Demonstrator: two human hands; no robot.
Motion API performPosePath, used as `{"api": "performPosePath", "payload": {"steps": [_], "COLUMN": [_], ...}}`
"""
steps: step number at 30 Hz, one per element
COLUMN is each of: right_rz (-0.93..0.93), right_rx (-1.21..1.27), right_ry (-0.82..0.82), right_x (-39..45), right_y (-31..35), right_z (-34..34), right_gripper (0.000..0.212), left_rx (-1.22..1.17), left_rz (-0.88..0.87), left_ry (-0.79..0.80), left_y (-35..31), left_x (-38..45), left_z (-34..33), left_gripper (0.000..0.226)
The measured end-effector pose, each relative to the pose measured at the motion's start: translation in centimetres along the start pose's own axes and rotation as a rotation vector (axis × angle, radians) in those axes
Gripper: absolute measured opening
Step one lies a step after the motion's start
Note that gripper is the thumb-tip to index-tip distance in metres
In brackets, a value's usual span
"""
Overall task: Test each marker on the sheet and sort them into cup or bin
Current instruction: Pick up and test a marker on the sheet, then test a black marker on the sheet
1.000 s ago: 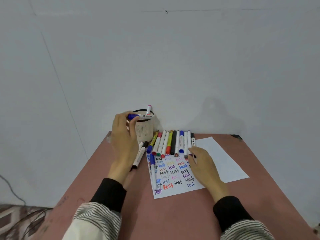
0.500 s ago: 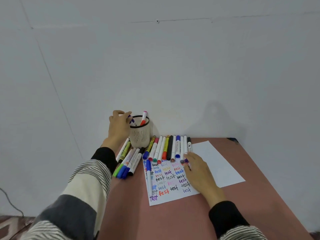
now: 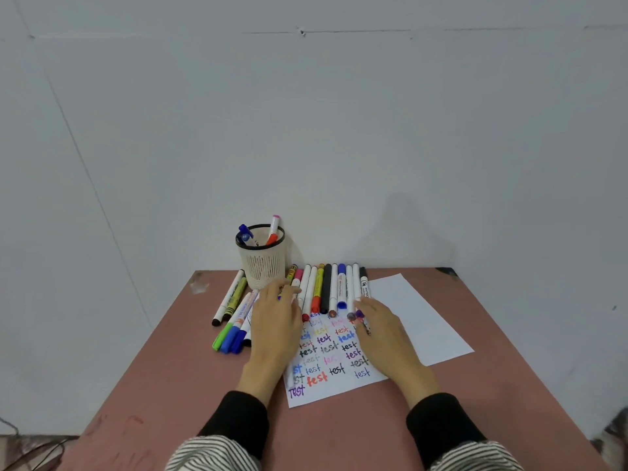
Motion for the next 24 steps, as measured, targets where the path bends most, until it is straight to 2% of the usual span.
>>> {"api": "performPosePath", "payload": {"steps": [4, 6, 9, 15, 19, 22, 24], "right_rz": [0.016, -0.008, -0.166, -0.428, -0.482, -0.366, -0.201], "right_rx": [0.004, 0.098, 0.150, 0.029, 0.044, 0.158, 0.213], "right_ry": [-0.030, -0.132, -0.311, -0.131, -0.226, -0.366, -0.333], "right_x": [0.1, 0.2, 1.3, 4.9, 4.5, 3.1, 2.1], "right_y": [0.0, 0.0, -1.0, -2.5, -2.9, -2.0, -0.7], "right_z": [0.1, 1.4, 3.7, 2.0, 2.7, 4.2, 4.4], "right_gripper": [0.042, 0.031, 0.024, 0.013, 0.013, 0.016, 0.013], "left_rx": [0.031, 0.037, 0.020, -0.042, -0.060, -0.088, -0.123], "left_rz": [0.002, 0.007, -0.004, -0.018, -0.019, -0.023, -0.052], "left_ry": [0.149, 0.176, 0.203, 0.212, 0.201, 0.152, 0.121], "left_y": [0.9, 1.3, 1.3, 1.2, 0.9, 0.3, -0.1], "left_x": [0.5, 0.7, 0.9, 0.8, 0.8, 0.8, 0.8], "left_z": [-2.4, -2.8, -3.2, -3.3, -2.9, -2.0, -1.5], "left_gripper": [0.033, 0.034, 0.035, 0.030, 0.029, 0.035, 0.041]}}
Point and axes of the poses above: each hand's wrist, its own x-axis towards the middle knuckle, its own z-axis out of the back of the hand, y = z × x, the point moved 9 cm from there along x, towards the middle knuckle, and after that the axes turned 8 degrees about y, right-handed, at the moved point
